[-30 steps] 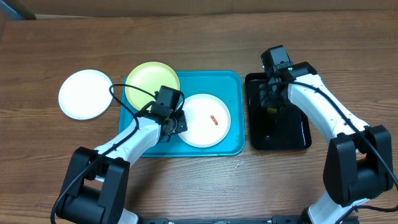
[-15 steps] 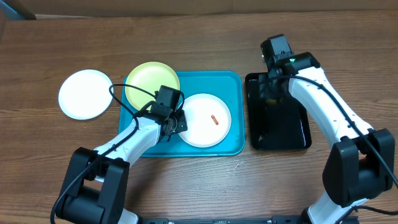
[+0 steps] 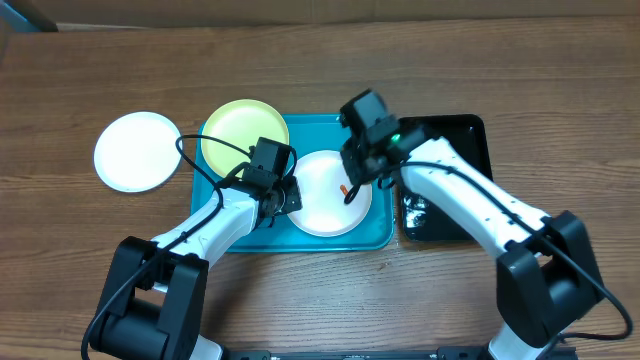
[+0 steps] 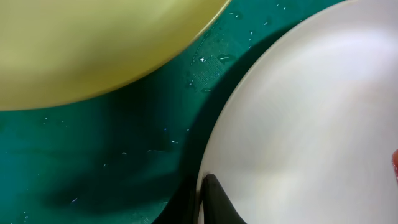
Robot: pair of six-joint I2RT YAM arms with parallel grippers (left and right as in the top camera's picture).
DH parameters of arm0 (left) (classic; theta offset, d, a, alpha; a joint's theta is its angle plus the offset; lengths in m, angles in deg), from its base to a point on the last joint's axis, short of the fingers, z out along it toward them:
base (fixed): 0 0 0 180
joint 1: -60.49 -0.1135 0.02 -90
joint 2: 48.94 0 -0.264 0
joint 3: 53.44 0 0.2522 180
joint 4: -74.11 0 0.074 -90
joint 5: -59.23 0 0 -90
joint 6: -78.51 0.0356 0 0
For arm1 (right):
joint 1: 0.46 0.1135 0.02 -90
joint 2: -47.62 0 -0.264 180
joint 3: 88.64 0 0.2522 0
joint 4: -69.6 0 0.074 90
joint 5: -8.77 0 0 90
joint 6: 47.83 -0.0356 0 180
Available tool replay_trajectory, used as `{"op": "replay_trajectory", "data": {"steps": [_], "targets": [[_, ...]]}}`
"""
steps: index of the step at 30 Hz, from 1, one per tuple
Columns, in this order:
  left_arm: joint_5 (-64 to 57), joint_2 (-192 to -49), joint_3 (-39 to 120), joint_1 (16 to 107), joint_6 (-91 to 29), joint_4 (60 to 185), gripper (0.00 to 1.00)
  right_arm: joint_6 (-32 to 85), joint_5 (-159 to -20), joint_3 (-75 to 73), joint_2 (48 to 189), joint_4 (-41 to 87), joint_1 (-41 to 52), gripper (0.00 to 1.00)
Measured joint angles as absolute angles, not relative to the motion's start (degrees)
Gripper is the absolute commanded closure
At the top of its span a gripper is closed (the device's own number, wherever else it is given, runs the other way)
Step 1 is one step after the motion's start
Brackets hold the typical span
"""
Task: Clean dirty plates on tray and stack at the side
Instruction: 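Carry the sponge with the right gripper over to the white plate, then wipe the white plate with the sponge using the right gripper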
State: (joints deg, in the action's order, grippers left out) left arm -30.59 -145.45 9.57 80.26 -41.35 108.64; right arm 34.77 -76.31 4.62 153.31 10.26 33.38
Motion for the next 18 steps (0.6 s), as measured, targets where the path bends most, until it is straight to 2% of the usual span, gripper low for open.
{"op": "replay_trajectory", "data": {"steps": [11, 18], "targets": [[-30.59, -145.45, 9.57, 80.26, -41.35, 108.73, 0.92, 34.75, -72.11, -7.07, 155.39, 25.25, 34.45, 0.96], [-30.61, -145.45, 9.57, 80.26, -41.35, 108.82, 0.92, 34.75, -73.57, -8.97, 155.39, 27.98, 34.45, 0.96]]}}
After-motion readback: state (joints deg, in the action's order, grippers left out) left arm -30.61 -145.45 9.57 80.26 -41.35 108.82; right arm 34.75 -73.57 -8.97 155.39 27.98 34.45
